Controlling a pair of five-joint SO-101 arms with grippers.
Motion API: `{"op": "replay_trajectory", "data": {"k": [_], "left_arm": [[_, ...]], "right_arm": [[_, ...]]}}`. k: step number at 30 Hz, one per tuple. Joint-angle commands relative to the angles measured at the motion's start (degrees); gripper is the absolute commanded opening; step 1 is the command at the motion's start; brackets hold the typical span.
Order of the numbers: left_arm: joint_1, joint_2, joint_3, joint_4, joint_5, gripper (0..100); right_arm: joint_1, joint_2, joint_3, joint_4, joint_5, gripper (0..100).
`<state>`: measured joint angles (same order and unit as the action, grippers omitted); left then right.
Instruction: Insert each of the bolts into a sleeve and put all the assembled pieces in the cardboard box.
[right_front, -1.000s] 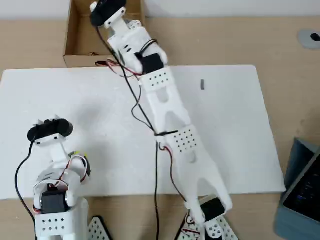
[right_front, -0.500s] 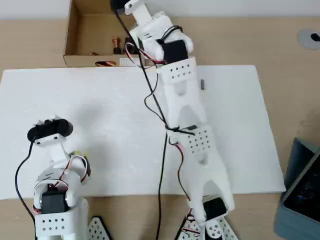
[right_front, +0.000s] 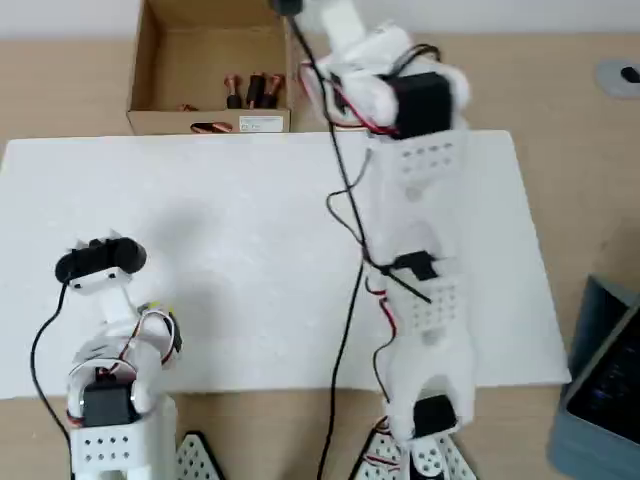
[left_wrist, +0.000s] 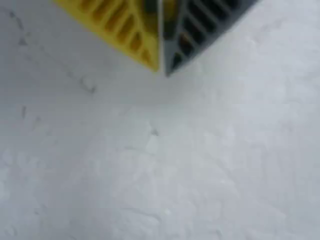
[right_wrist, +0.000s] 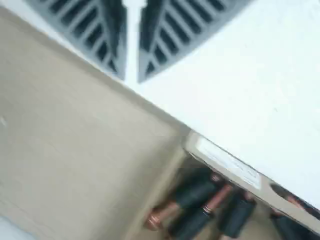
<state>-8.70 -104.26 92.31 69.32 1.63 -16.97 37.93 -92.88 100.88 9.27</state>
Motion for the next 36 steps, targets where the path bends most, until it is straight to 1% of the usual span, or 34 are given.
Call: {"op": "replay_trajectory", "data": {"k": [1,4,7,14,19,25,28,33,36], "left_arm": [[-0.3,-0.3,-0.2,-0.8,-0.1,0],[-0.3,-0.3,-0.2,-0.8,-0.1,0],[-0.3,-0.3,-0.2,-0.8,-0.1,0],[-0.3,-0.3,-0.2,-0.8,-0.1,0],[-0.3,-0.3,-0.2,-0.8,-0.1,0],[-0.3,-0.3,-0.2,-0.8,-0.1,0],[-0.3,-0.3,-0.2,-0.8,-0.1,0],[-0.3,-0.3,-0.2,-0.8,-0.1,0],[-0.3,-0.3,-0.2,-0.8,-0.1,0]], "right_arm": [[3.3,-7.2,-2.7,1.5,0.2,0.9],[5.3,-10.9,-1.8,1.7,0.2,0.9],[6.5,-15.2,3.3,1.7,0.4,0.9],[7.3,-30.9,23.8,1.6,0.2,0.9],[10.2,-40.1,38.5,1.5,0.2,0.9],[14.8,-47.2,51.4,-3.9,0.1,0.9],[16.6,-49.5,58.4,-5.7,-2.7,0.9],[16.8,-54.9,71.6,-6.2,-7.4,0.9],[16.8,-59.7,80.4,-10.0,-8.7,0.9]]}}
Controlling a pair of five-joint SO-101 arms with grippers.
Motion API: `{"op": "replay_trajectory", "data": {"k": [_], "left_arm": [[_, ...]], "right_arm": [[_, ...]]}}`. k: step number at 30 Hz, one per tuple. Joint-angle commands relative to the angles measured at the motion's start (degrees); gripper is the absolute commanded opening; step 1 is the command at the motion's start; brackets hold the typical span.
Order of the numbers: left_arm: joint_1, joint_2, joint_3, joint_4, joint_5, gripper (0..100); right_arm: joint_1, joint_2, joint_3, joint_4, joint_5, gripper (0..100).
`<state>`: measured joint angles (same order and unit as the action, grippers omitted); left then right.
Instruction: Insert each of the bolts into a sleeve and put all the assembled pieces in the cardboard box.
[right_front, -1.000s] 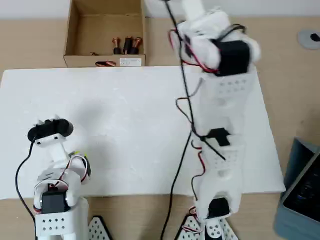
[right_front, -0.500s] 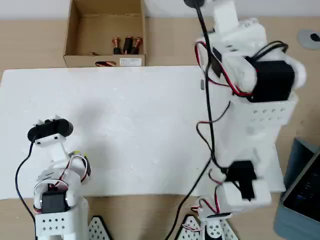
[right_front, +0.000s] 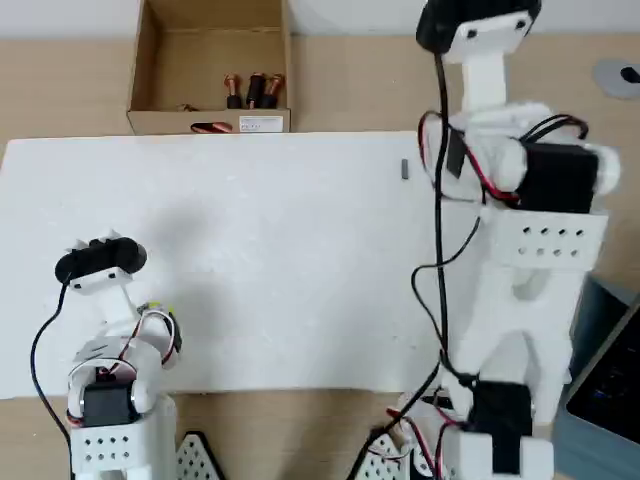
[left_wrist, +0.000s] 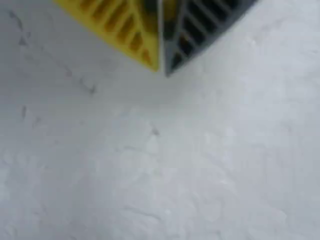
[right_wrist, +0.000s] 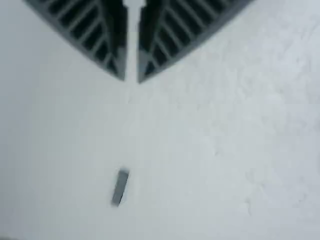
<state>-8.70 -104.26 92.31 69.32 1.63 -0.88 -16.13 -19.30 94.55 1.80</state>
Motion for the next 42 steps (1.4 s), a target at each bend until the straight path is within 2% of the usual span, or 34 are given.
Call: {"op": "replay_trajectory", "data": {"k": [1,15,23,29,42], "left_arm": [[-0.3,-0.3,-0.2,-0.8,-0.1,0],[-0.3,-0.3,-0.2,-0.8,-0.1,0],[-0.3,-0.3,-0.2,-0.8,-0.1,0],[-0.3,-0.3,-0.2,-0.8,-0.1,0],[-0.3,-0.3,-0.2,-0.8,-0.1,0]], "right_arm": [[0.7,-7.5,10.3,-5.6,-1.2,0.9],[0.9,-38.1,67.6,-37.7,-0.9,0.9],[0.5,-54.1,92.7,-51.3,-1.0,0.9],[0.7,-63.2,103.9,-54.8,-1.1,0.9],[0.5,-82.0,116.8,-52.3,-0.9,0.9]]}}
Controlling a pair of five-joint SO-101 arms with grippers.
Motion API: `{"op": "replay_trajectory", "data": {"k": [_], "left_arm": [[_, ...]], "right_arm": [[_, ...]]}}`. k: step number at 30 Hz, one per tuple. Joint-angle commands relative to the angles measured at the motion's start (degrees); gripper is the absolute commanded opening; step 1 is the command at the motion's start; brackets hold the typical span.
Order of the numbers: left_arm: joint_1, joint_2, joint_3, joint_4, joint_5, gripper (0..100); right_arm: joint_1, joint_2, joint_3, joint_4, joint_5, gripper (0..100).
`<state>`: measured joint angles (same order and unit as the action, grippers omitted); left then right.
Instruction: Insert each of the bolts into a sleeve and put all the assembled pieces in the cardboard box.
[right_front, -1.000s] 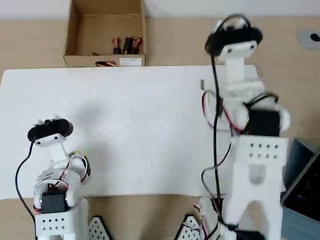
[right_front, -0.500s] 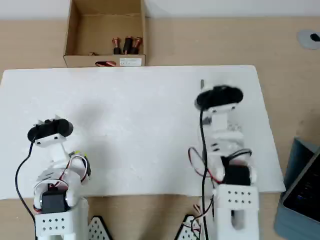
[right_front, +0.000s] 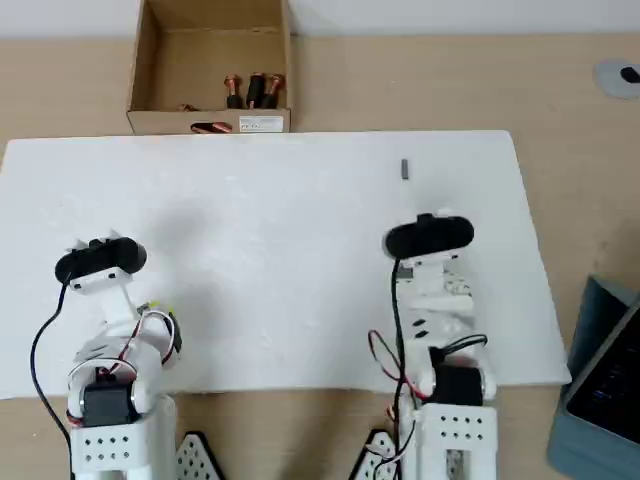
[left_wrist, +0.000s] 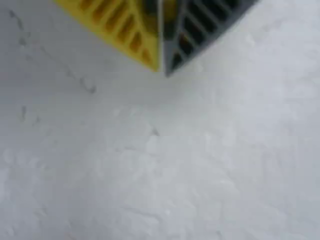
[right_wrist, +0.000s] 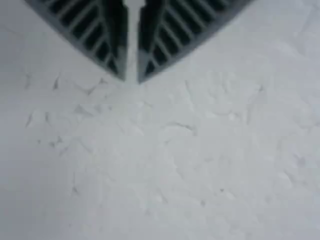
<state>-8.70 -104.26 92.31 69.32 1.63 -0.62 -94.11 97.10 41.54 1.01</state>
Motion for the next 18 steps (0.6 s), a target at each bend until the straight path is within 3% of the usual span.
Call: {"op": "replay_trajectory", "data": {"k": [1,8,18], "left_arm": [[-0.3,-0.3,-0.2,-0.8,-0.1,0],[-0.3,-0.3,-0.2,-0.8,-0.1,0],[-0.3,-0.3,-0.2,-0.8,-0.1,0]], "right_arm": [[0.1,-5.0,0.3,1.7,-0.1,0.9],[0.2,-8.4,0.1,9.2,-0.4,0.9],[0.3,-8.8,0.0,9.7,-0.4,1.0]]}}
